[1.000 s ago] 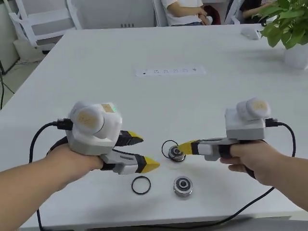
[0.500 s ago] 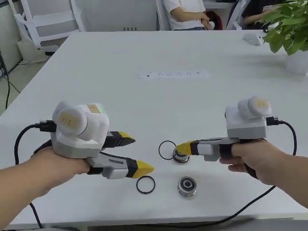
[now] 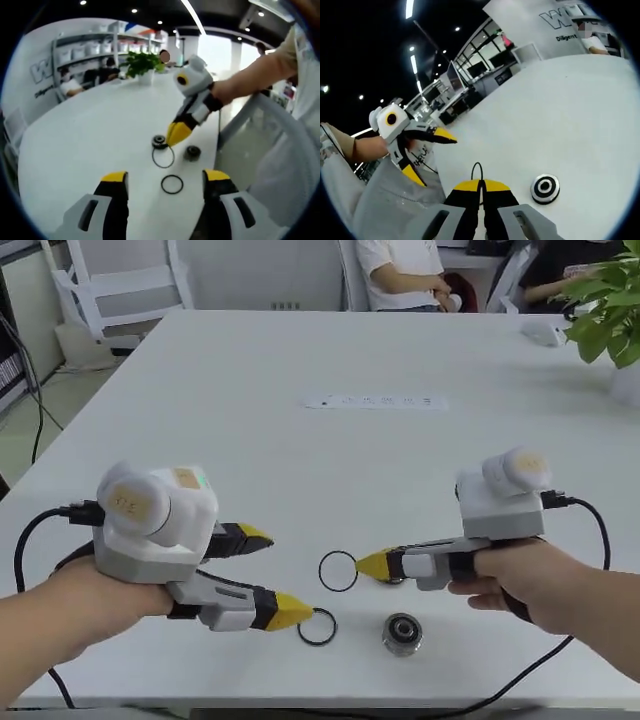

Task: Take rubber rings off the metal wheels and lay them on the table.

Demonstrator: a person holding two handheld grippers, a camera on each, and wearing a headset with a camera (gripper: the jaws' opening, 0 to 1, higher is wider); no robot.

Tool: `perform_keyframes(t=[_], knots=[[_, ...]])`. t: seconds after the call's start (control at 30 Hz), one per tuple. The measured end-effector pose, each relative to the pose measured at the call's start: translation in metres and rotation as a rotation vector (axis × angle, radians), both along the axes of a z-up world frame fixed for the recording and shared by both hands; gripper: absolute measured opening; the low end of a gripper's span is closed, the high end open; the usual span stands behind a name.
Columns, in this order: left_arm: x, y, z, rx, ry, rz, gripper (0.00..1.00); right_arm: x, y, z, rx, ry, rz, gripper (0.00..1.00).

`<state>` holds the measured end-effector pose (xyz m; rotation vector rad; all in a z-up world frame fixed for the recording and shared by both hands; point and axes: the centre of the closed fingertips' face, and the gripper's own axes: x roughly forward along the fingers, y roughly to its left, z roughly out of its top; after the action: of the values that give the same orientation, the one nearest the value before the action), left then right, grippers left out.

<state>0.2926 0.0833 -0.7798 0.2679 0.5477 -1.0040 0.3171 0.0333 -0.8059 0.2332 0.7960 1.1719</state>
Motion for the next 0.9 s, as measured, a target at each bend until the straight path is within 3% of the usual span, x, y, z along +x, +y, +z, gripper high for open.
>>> perform_keyframes(t=[0.33,0.9], knots=[[-0.007,0.004,-0.003,0.013,0.012,0.003,0.64,-0.008,0.012,-0.013,-0.032,0.028,0.064,0.0],[-0.003,0.012,-0.006,0.009,0.028,0.027,0.64,-0.023,0.021,-0.037,-0.091,0.086,0.136,0.0]])
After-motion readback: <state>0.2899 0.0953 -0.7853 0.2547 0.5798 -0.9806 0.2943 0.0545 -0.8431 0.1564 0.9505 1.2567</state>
